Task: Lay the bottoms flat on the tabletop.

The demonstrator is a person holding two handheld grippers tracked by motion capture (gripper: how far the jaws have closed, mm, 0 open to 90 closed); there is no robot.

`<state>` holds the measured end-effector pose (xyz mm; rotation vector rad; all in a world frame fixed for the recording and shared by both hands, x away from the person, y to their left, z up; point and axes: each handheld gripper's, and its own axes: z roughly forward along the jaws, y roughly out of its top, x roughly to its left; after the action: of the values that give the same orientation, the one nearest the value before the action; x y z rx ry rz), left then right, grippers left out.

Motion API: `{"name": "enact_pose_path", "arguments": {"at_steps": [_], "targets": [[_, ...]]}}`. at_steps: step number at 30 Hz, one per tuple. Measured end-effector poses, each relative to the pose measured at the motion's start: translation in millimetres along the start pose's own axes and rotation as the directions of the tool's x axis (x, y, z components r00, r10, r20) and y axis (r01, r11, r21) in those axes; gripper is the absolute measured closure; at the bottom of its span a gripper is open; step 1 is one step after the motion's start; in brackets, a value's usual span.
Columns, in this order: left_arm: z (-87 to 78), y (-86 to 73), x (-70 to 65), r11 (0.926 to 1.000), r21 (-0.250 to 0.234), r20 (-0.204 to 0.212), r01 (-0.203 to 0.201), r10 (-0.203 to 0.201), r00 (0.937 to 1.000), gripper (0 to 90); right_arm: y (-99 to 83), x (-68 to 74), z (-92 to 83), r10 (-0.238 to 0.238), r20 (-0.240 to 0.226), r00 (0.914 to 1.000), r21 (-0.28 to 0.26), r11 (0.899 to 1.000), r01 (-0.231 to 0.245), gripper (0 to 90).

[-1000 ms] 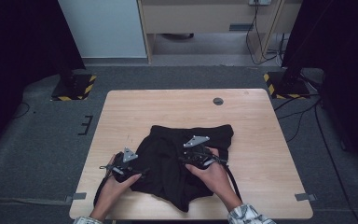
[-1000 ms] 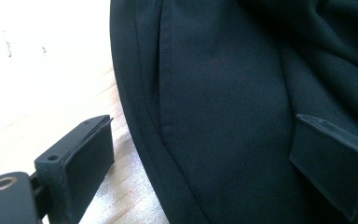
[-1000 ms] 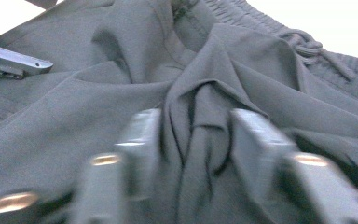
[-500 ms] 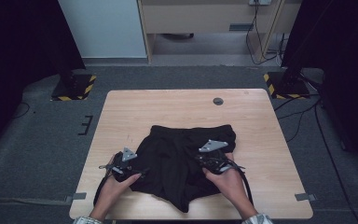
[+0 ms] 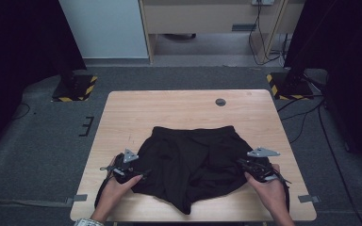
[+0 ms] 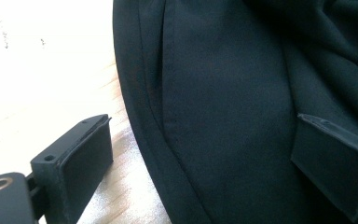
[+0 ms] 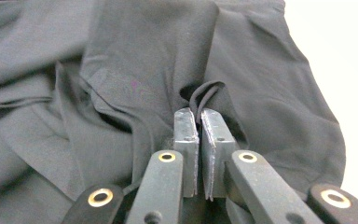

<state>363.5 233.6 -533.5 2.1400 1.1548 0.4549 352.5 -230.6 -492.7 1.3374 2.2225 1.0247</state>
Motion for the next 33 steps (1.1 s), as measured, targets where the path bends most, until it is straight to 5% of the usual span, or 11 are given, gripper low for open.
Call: {"name": "enact_pose_path", "arguments": {"at_steps": [11,16,21,30,31,32,33], "targets": [[-1.0,-0.2,0.7,1.0000,0.003,0.000,-0.002,0.002,1.0000,5.0,-27.5,-8.1,-15.9,0.008,-0.022,0.9997,0.070,0.998,-0.006,81.2],[-3.6,-1.3,2.7,1.0000,-0.004,-0.001,0.004,-0.004,1.0000,10.3,-21.3,-16.1,-35.9,0.019,-0.012,0.9997,-0.021,1.000,-0.019,44.4],[-3.4,-1.2,3.3,1.0000,-0.005,-0.001,0.003,-0.003,1.0000,10.8,-4.4,-23.3,-41.3,0.045,0.001,0.9990,-0.075,0.996,-0.044,33.0],[-3.3,-1.8,3.6,0.9999,-0.010,0.002,0.001,-0.001,1.0000,10.8,41.1,-3.2,13.3,0.004,-0.069,0.9976,-0.102,0.995,-0.011,24.9],[-3.3,-1.8,3.6,0.9999,-0.011,0.002,0.001,-0.001,1.0000,10.7,43.7,0.9,21.2,0.007,-0.079,0.9968,-0.095,0.995,-0.014,30.6],[-3.3,-1.6,3.8,1.0000,-0.009,0.003,-0.001,0.001,1.0000,10.8,44.7,11.8,35.2,-0.023,-0.103,0.9944,-0.076,0.997,0.015,49.5],[-3.3,-1.6,3.8,1.0000,-0.009,0.003,-0.001,0.001,1.0000,10.8,44.7,11.8,35.2,-0.023,-0.103,0.9944,-0.076,0.997,0.015,49.5]]}}
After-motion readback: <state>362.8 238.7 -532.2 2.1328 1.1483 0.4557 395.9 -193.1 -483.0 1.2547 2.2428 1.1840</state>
